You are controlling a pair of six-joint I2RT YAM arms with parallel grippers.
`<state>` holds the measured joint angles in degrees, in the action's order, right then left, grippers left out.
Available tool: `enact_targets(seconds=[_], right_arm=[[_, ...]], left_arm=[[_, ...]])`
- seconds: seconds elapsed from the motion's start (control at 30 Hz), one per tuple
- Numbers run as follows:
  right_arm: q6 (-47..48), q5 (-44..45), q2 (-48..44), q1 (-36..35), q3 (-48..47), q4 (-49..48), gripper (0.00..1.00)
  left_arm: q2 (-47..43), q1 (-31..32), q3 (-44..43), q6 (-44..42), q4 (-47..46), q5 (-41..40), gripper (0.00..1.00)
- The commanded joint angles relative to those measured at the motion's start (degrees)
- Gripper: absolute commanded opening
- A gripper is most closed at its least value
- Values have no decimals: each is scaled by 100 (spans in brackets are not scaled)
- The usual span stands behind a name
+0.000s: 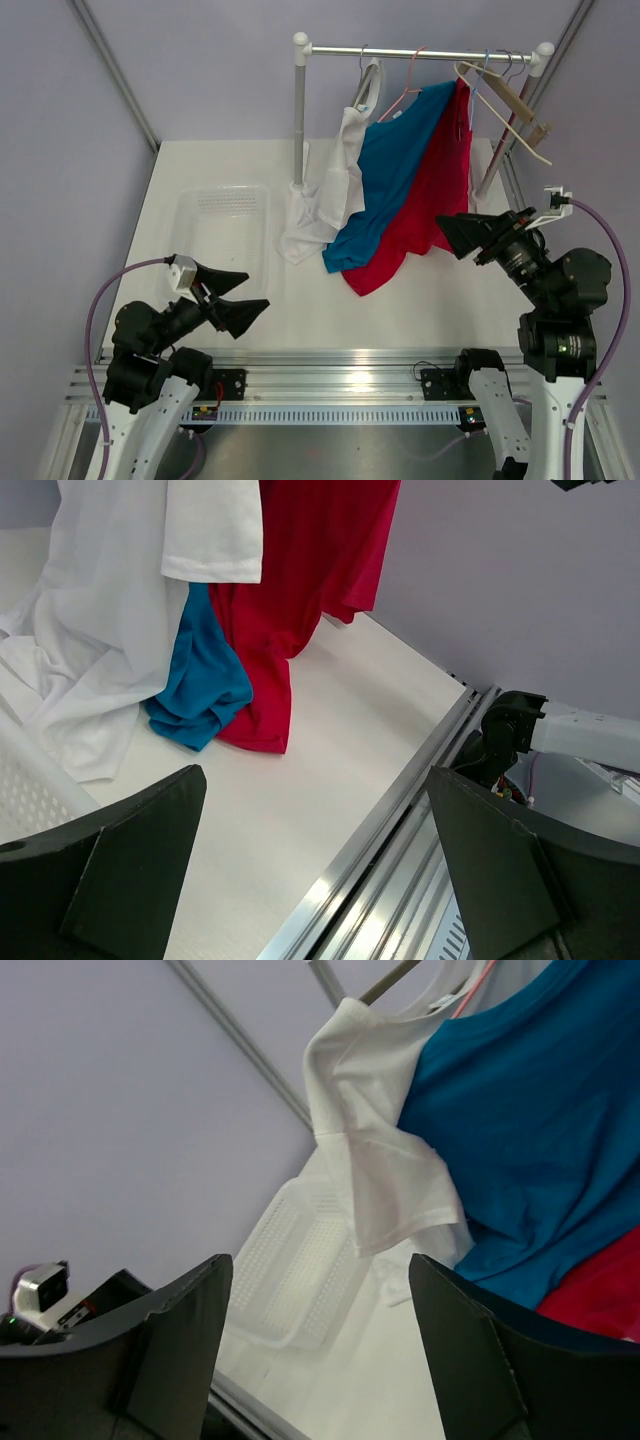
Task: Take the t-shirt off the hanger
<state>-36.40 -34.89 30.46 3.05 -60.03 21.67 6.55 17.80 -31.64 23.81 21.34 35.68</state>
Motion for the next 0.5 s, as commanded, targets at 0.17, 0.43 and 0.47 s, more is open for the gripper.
enact_targets(seconds=[0.17,0.43,0.47], right_arm=[[55,387,1346,3,-1036,-276,22],[1063,1973,3015,12,-2617,704,30],[1378,2230,3201,12,-2802,881,34]], left_arm=[[-83,-14,-80,-17,-60,88,99],[-434,83,-36,44,-60,-61,99],[-452,109,-27,79,-60,-131,99]])
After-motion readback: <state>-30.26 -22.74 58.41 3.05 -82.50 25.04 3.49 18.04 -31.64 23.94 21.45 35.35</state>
